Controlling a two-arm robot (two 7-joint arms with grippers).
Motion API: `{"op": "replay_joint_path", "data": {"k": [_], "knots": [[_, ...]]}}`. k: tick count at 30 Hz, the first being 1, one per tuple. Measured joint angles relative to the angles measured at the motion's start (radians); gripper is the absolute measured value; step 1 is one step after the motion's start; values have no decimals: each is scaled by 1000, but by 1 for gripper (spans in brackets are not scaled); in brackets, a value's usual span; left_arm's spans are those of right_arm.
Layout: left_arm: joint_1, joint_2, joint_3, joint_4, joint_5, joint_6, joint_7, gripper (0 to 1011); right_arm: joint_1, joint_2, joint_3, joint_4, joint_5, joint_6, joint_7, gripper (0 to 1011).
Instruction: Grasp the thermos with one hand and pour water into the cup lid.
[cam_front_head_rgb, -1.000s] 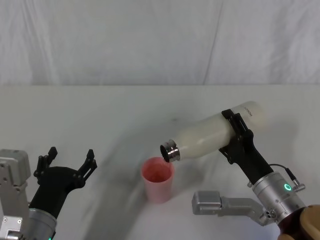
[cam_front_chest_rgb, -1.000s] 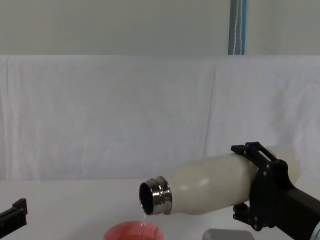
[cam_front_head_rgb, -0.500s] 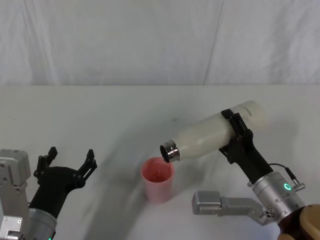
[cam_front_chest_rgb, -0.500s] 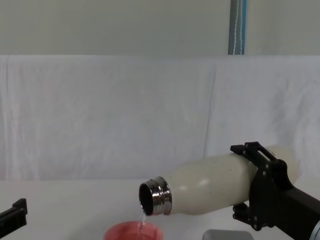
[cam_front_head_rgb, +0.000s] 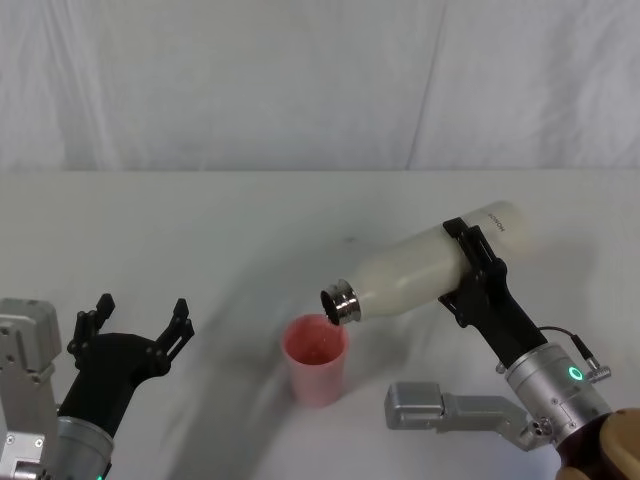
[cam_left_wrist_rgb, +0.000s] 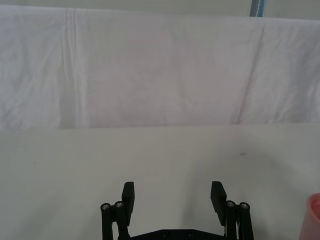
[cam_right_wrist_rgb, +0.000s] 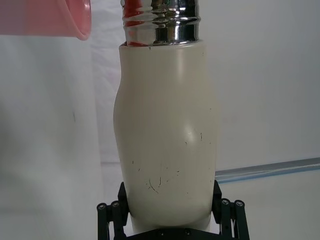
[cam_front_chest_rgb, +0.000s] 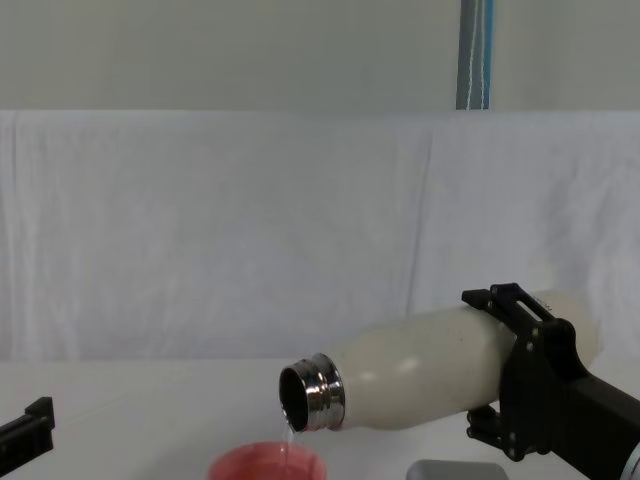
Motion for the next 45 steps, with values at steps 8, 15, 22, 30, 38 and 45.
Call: {"op": "replay_joint_path", "data": {"k": [8, 15, 22, 30, 38, 45], "knots": [[0, 0, 0, 0, 0, 0, 0, 1001, 0, 0, -1, 0, -2, 2, 0, 955], [0, 0, 0, 0, 0, 0, 0, 1001, 1, 0, -1, 0, -3, 3, 0, 955], [0, 0, 0, 0, 0, 0, 0, 1001, 1, 0, -2, 0, -4, 3, 0, 955], [0, 0, 0, 0, 0, 0, 0, 1001, 1, 0, -2, 0, -6, 4, 0, 955], [0, 0, 0, 0, 0, 0, 0, 1001, 2, 0, -3, 0, -7, 4, -1, 955], [0, 0, 0, 0, 0, 0, 0, 1001, 2, 0, -4, 1, -7, 4, -2, 955]]}}
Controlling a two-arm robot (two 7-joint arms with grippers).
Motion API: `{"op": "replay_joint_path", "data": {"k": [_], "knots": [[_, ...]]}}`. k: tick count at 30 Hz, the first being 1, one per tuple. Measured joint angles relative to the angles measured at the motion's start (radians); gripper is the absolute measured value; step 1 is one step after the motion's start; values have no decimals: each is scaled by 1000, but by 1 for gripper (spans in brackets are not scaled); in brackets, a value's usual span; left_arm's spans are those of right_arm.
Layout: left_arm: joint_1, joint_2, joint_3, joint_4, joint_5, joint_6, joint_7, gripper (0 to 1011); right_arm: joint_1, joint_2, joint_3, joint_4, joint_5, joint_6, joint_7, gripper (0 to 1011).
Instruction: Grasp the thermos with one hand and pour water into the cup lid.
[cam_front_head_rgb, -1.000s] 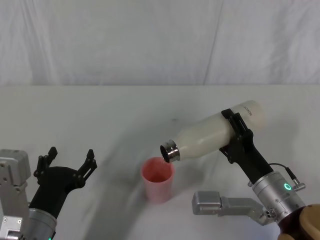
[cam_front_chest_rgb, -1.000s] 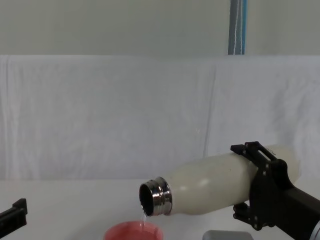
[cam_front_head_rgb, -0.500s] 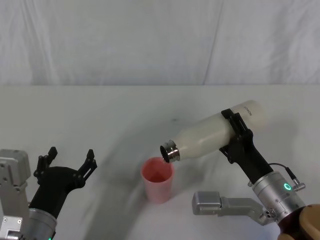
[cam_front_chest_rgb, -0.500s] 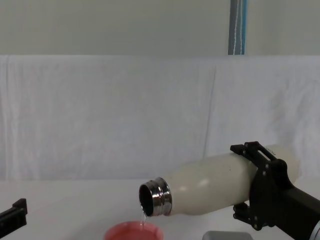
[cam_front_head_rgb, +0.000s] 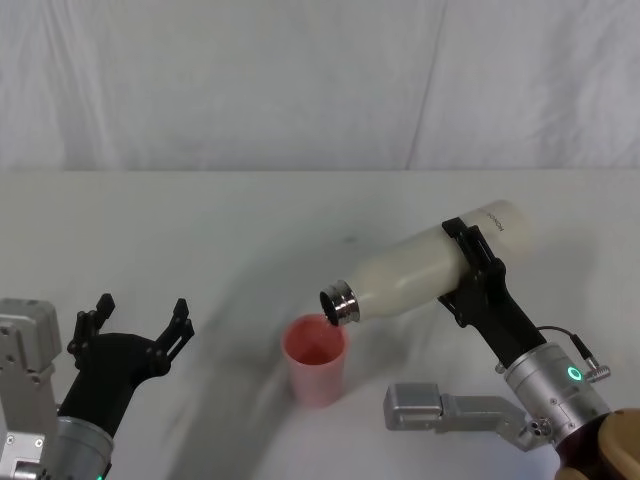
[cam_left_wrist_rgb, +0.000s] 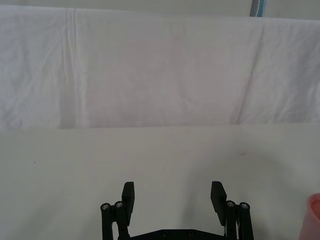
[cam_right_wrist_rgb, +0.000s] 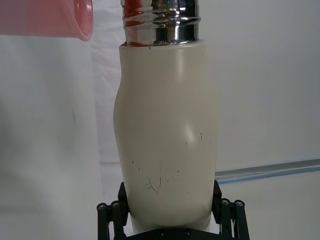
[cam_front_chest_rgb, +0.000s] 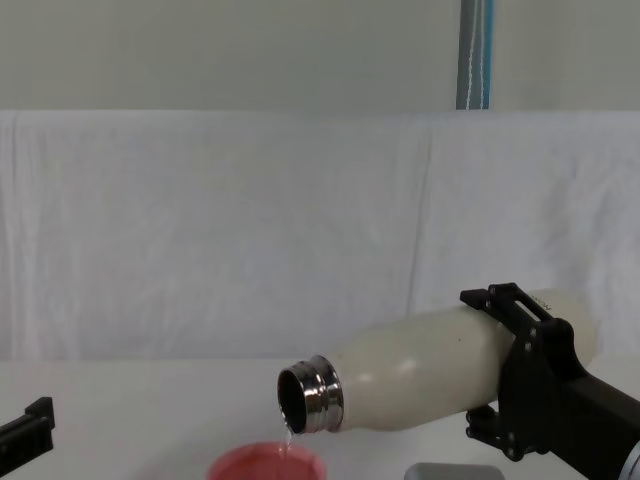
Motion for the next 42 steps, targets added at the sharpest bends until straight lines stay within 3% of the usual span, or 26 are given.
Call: {"op": "replay_joint_path", "data": {"k": [14, 21, 33, 37, 42], "knots": [[0, 0, 0, 0, 0, 0, 0, 1001, 0, 0, 1, 0, 4, -1, 1, 955], [0, 0, 0, 0, 0, 0, 0, 1001, -13, -6, 21, -14, 69, -32, 33, 955], [0, 0, 0, 0, 0, 0, 0, 1001, -48, -34, 88, -63, 268, -104, 154, 955], [0, 0, 0, 0, 0, 0, 0, 1001, -63, -47, 124, -85, 366, -126, 211, 955], [0, 0, 0, 0, 0, 0, 0, 1001, -91, -73, 189, -119, 547, -149, 311, 955]]}}
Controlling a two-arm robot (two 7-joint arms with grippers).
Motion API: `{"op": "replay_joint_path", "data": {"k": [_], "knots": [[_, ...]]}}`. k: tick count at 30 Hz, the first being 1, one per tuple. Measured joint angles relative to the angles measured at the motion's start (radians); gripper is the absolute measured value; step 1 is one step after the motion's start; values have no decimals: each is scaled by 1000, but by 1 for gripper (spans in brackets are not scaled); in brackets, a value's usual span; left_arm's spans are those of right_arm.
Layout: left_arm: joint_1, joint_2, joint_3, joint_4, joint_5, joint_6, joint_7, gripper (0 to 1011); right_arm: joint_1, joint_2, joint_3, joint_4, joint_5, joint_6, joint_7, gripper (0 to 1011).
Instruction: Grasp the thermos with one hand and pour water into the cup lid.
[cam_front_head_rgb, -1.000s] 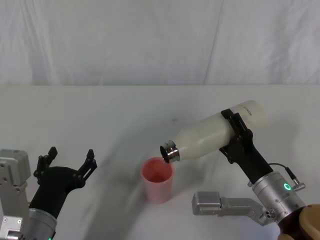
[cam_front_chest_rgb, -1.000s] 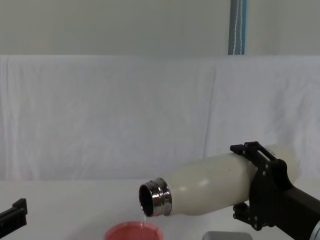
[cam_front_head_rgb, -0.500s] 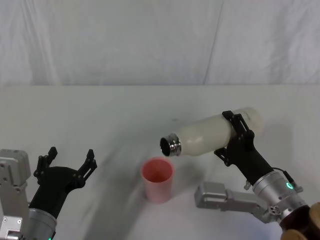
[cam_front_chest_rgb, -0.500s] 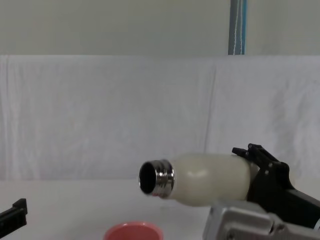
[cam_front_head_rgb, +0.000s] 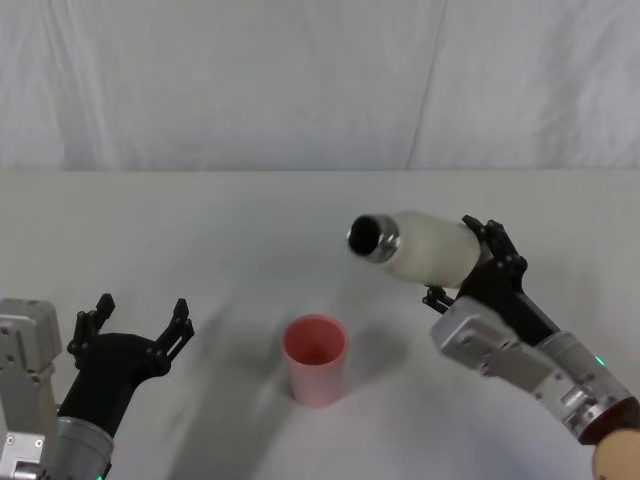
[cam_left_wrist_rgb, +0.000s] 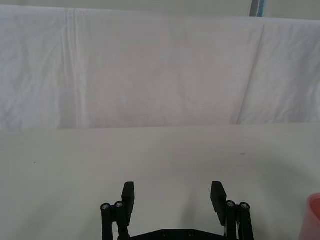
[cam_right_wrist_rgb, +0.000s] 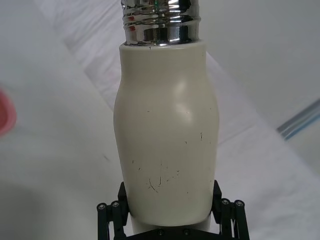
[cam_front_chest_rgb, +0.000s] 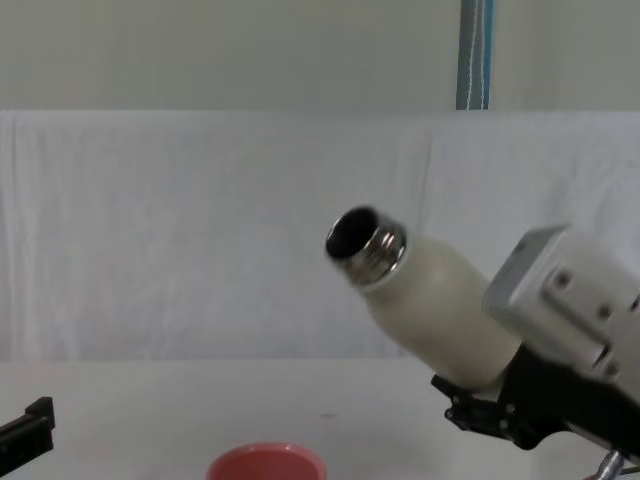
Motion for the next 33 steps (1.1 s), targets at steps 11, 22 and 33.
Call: {"op": "replay_joint_path", "data": {"k": [11, 22, 33], "knots": [[0, 0, 0, 0, 0, 0, 0, 1001, -35, -50, 117, -37, 309, 16, 153, 955], [0, 0, 0, 0, 0, 0, 0, 1001, -48, -88, 201, -44, 580, 87, 254, 955], [0, 0, 0, 0, 0, 0, 0, 1001, -46, -101, 236, -25, 767, 167, 300, 955]]}}
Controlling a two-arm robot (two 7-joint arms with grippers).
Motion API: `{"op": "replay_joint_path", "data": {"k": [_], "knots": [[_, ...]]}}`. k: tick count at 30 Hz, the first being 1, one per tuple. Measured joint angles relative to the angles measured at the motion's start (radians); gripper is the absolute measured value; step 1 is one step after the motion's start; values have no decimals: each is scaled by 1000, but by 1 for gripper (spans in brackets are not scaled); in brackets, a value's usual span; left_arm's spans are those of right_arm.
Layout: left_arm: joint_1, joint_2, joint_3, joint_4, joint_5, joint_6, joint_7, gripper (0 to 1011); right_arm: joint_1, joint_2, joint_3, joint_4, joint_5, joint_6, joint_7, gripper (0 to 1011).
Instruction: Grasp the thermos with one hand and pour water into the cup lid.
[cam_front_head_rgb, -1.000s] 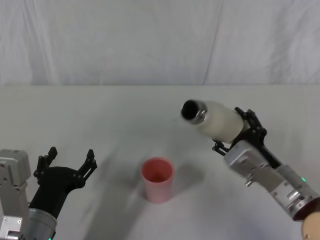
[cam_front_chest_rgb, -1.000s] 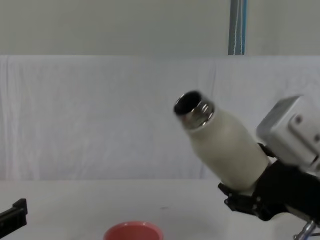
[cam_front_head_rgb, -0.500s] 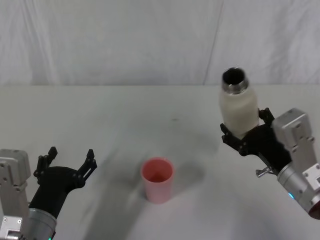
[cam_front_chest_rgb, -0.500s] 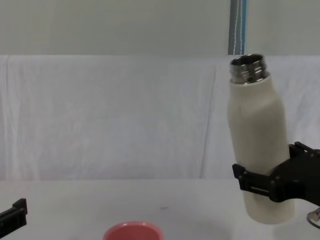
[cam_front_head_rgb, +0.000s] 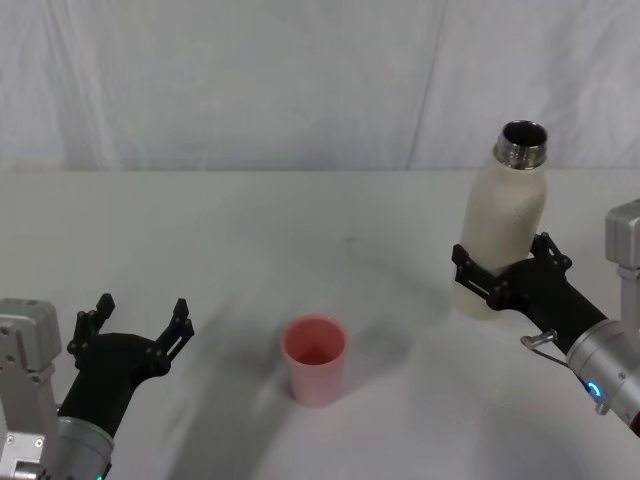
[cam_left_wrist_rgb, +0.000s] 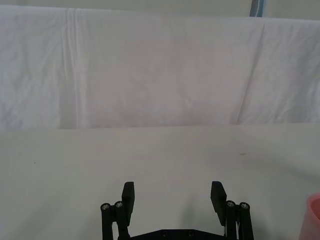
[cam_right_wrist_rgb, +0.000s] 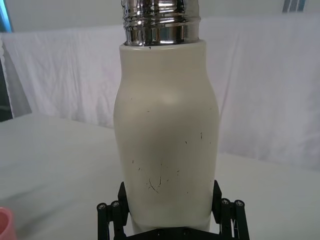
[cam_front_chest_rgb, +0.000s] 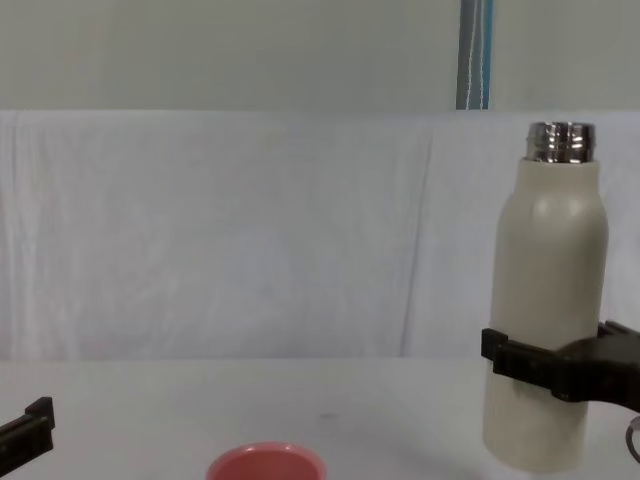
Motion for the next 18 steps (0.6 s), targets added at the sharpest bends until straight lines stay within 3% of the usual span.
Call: {"op": "replay_joint_path", "data": {"k": [5, 18], "knots": [[0, 0, 0, 0, 0, 0, 0, 1001, 7, 0, -2, 17, 41, 23, 1, 955], [0, 0, 0, 0, 0, 0, 0, 1001, 40, 13, -45, 78, 55, 16, -28, 955]]}}
